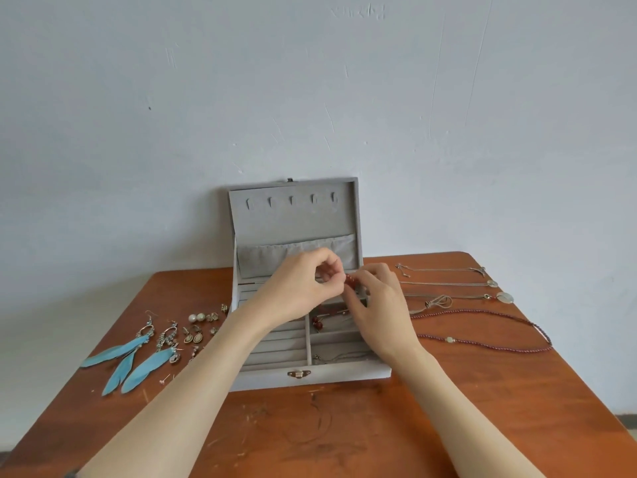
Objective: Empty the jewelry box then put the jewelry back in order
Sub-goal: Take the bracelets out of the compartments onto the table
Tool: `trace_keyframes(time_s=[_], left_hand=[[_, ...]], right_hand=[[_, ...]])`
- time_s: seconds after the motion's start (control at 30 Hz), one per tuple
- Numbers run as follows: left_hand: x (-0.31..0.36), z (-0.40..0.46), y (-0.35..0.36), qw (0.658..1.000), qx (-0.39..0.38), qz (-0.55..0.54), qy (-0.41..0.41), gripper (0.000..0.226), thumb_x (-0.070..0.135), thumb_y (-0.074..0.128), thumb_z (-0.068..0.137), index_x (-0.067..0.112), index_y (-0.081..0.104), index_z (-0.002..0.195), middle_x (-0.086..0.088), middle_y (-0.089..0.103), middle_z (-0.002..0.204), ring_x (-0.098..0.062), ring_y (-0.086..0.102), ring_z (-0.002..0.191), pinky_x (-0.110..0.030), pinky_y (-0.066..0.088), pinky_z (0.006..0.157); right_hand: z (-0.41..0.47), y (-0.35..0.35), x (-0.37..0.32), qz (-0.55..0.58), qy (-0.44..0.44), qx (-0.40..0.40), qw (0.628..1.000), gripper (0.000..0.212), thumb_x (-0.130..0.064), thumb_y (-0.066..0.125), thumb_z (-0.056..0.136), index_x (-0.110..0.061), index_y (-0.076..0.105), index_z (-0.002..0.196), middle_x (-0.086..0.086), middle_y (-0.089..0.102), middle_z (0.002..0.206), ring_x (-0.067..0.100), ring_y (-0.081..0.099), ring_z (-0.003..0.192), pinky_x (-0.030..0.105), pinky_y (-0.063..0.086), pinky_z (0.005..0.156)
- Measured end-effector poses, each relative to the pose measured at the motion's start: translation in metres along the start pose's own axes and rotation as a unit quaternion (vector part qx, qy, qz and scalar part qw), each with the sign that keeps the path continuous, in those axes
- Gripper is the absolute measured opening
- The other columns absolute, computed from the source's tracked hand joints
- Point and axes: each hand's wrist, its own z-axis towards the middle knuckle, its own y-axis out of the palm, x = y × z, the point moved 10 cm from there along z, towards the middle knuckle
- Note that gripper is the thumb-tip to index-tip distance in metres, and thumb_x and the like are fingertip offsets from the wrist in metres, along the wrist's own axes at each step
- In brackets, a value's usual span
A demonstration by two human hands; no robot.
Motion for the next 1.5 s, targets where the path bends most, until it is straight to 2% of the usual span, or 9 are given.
trace_keyframes(time_s=[0.1, 0.3, 0.53, 0.67, 0.77, 0.9, 1.03, 1.37, 1.5], left_hand=[[0.004, -0.012, -0.019, 0.996, 0.038, -0.076, -0.017, 0.006, 0.019, 0.055, 0.090, 0.023, 0.056, 0.085, 0.008, 0.070, 0.083, 0.009, 0.058, 0.067, -0.005, 0.043, 0.065], [-0.005, -0.063, -0.042, 0.990, 0.037, -0.120, -0.070, 0.009, 0.021, 0.056, 0.091, 0.021, 0.059, 0.100, 0.007, 0.069, 0.081, 0.000, 0.060, 0.069, -0.018, 0.047, 0.064], [-0.051, -0.148, -0.036, 0.981, 0.048, -0.110, -0.154, 0.006, 0.020, 0.062, 0.087, 0.025, 0.062, 0.090, 0.007, 0.068, 0.077, -0.004, 0.055, 0.053, -0.019, 0.045, 0.068], [-0.078, -0.180, -0.037, 0.975, 0.101, -0.052, -0.193, 0.005, 0.022, 0.066, 0.083, 0.026, 0.066, 0.087, 0.010, 0.069, 0.086, -0.005, 0.061, 0.075, -0.019, 0.045, 0.073], [-0.090, -0.187, -0.040, 0.971, 0.133, -0.010, -0.201, 0.006, 0.021, 0.068, 0.082, 0.024, 0.069, 0.087, 0.007, 0.067, 0.086, -0.007, 0.059, 0.084, -0.020, 0.041, 0.078], [-0.094, -0.187, -0.043, 0.968, 0.162, 0.021, -0.192, 0.007, 0.019, 0.068, 0.082, 0.020, 0.070, 0.088, 0.007, 0.065, 0.085, -0.004, 0.055, 0.080, -0.007, 0.036, 0.066], [-0.092, -0.188, -0.044, 0.967, 0.181, 0.041, -0.175, 0.012, 0.020, 0.067, 0.083, 0.017, 0.071, 0.094, 0.009, 0.061, 0.088, -0.003, 0.052, 0.081, -0.012, 0.035, 0.072], [-0.098, -0.181, -0.042, 0.965, 0.167, 0.083, -0.184, 0.012, 0.024, 0.064, 0.085, 0.016, 0.070, 0.092, -0.001, 0.062, 0.097, -0.013, 0.053, 0.091, -0.023, 0.040, 0.077], [-0.090, -0.179, -0.044, 0.965, 0.175, 0.118, -0.158, 0.018, 0.025, 0.059, 0.088, 0.015, 0.069, 0.100, -0.002, 0.062, 0.099, -0.014, 0.052, 0.093, -0.021, 0.037, 0.076]], right_hand=[[-0.006, -0.013, -0.009, 0.151, 0.036, -0.016, 0.988, 0.018, -0.024, 0.060, 0.088, -0.007, 0.064, 0.083, 0.005, 0.063, 0.078, 0.018, 0.056, 0.073, 0.021, 0.043, 0.066], [-0.037, -0.012, -0.028, 0.391, 0.156, -0.072, 0.904, 0.007, -0.010, 0.061, 0.088, -0.005, 0.062, 0.083, 0.002, 0.063, 0.061, 0.002, 0.054, 0.048, 0.013, 0.042, 0.049], [-0.095, 0.035, -0.054, 0.312, 0.193, -0.193, 0.910, 0.006, -0.007, 0.064, 0.084, -0.007, 0.057, 0.084, 0.002, 0.063, 0.060, 0.006, 0.051, 0.041, 0.017, 0.040, 0.043], [-0.112, 0.054, -0.062, 0.226, 0.172, -0.217, 0.934, 0.006, -0.012, 0.063, 0.085, -0.011, 0.059, 0.082, 0.001, 0.061, 0.059, 0.000, 0.047, 0.037, 0.014, 0.040, 0.044], [-0.109, 0.059, -0.067, 0.162, 0.142, -0.198, 0.956, 0.002, -0.014, 0.063, 0.085, -0.015, 0.065, 0.084, -0.004, 0.059, 0.059, -0.001, 0.049, 0.041, 0.010, 0.039, 0.048], [-0.105, 0.058, -0.074, 0.089, 0.108, -0.156, 0.978, 0.013, -0.016, 0.063, 0.085, -0.013, 0.074, 0.091, -0.005, 0.069, 0.084, 0.005, 0.056, 0.075, 0.015, 0.040, 0.073], [-0.104, 0.059, -0.078, 0.039, 0.088, -0.128, 0.987, 0.016, -0.016, 0.061, 0.087, -0.012, 0.074, 0.095, 0.000, 0.072, 0.098, 0.013, 0.061, 0.096, 0.017, 0.042, 0.082], [-0.104, 0.058, -0.089, -0.091, 0.033, -0.117, 0.988, 0.025, -0.020, 0.048, 0.095, -0.007, 0.068, 0.102, 0.009, 0.057, 0.106, 0.028, 0.060, 0.093, 0.030, 0.046, 0.076], [-0.105, 0.051, -0.090, -0.072, 0.018, -0.113, 0.991, 0.029, -0.024, 0.047, 0.095, -0.004, 0.068, 0.094, 0.010, 0.057, 0.100, 0.029, 0.060, 0.086, 0.032, 0.047, 0.073]])
